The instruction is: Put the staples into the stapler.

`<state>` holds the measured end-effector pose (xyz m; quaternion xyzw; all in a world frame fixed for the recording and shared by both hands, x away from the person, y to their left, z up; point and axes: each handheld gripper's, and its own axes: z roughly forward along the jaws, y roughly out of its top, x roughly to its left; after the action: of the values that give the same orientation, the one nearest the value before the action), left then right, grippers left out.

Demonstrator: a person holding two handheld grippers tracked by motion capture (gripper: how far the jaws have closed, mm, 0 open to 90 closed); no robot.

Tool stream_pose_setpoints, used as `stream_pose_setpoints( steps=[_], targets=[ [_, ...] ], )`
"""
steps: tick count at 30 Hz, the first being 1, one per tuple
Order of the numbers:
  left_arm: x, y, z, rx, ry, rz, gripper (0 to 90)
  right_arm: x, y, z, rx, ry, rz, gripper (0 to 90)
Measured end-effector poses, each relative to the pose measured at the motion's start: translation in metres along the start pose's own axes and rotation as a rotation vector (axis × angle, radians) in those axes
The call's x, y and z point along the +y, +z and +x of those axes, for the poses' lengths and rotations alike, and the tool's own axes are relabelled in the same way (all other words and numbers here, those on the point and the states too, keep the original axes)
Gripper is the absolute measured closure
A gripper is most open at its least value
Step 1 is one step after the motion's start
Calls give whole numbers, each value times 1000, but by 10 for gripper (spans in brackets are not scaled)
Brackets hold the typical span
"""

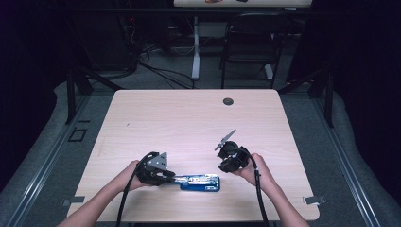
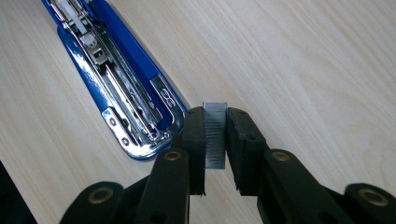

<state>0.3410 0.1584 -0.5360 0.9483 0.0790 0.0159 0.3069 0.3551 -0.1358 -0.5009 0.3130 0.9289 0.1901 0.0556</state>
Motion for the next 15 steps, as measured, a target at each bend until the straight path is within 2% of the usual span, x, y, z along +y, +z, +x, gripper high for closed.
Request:
stream_pose_setpoints(
  steps=[4,6,7,15],
  targets=[
    [0,0,0,1,6,3,763,4,0,2,5,-17,-13,785],
    [0,-1,1,-13,7,8,763,6,0,3,9,-31,-14,786],
    [0,0,0,8,7,3,763,7,0,4,11,-30,-16,786],
    [1,-1,0,4,7,11,763,16,0,10,20,-66,-31,786]
  ],
)
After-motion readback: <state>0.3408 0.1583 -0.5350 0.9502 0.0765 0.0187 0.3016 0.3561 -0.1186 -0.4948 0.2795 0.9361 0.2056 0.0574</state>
